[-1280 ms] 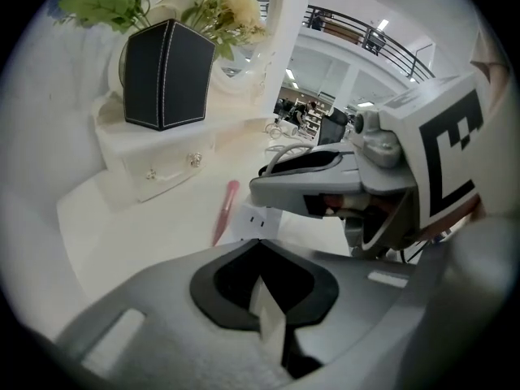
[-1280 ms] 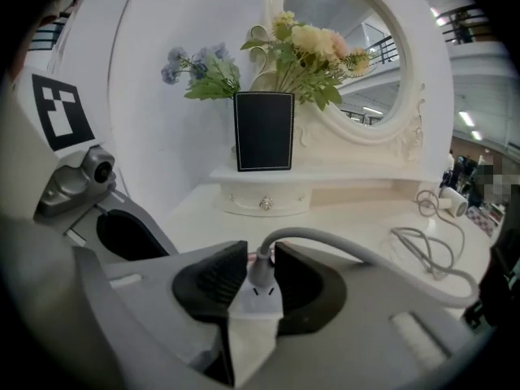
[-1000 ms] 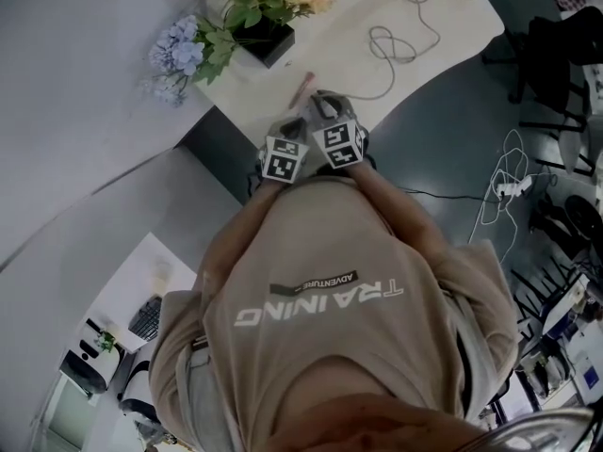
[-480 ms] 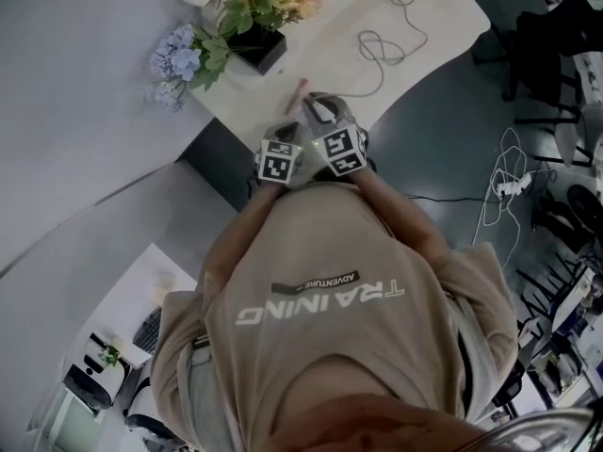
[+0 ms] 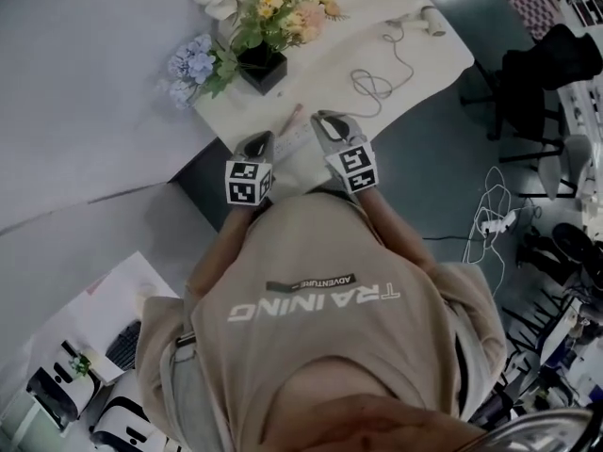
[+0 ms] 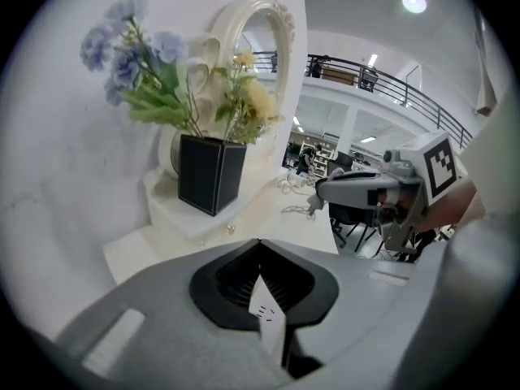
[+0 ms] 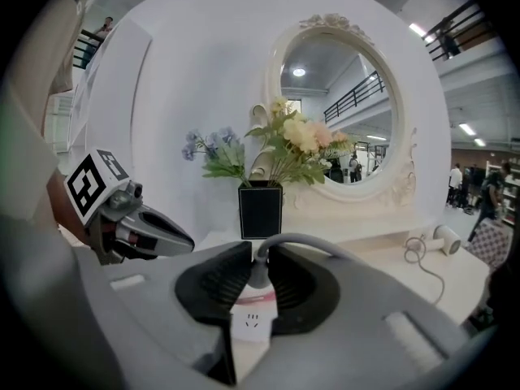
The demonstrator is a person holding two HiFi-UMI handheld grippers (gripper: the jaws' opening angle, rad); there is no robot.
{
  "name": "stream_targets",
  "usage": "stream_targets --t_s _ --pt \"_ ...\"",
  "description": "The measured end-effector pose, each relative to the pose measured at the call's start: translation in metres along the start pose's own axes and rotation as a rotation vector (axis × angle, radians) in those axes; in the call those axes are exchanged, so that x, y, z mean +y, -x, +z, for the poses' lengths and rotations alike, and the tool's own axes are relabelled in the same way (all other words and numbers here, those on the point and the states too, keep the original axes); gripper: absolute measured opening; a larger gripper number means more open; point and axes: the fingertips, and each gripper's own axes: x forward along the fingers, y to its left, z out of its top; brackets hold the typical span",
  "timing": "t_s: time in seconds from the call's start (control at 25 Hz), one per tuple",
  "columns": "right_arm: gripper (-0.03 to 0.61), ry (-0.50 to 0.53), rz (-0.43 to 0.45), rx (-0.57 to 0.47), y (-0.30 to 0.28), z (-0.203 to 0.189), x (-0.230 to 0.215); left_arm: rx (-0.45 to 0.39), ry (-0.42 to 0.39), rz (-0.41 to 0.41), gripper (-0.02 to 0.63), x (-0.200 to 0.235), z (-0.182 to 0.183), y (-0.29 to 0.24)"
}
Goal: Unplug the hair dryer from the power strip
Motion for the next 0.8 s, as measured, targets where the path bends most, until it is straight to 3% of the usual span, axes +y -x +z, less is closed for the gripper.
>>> stream_targets --t_s 0.16,0.36,0.8 --pt "0.069 0.012 0.003 -0.016 0.006 0.008 -0.003 -0.096 -0.028 0.038 0.003 0.013 0.027 0.021" --pt "0.069 0.001 0.0 -0.021 0.006 0.011 -0.007 -0.139 -0.065 0.066 0.003 0.02 0.045 0.033" --pt "0.069 0.015 0.027 -0.029 0.01 0.02 -0.007 -0.154 -0.059 0.075 0.003 0.016 0.05 0.041"
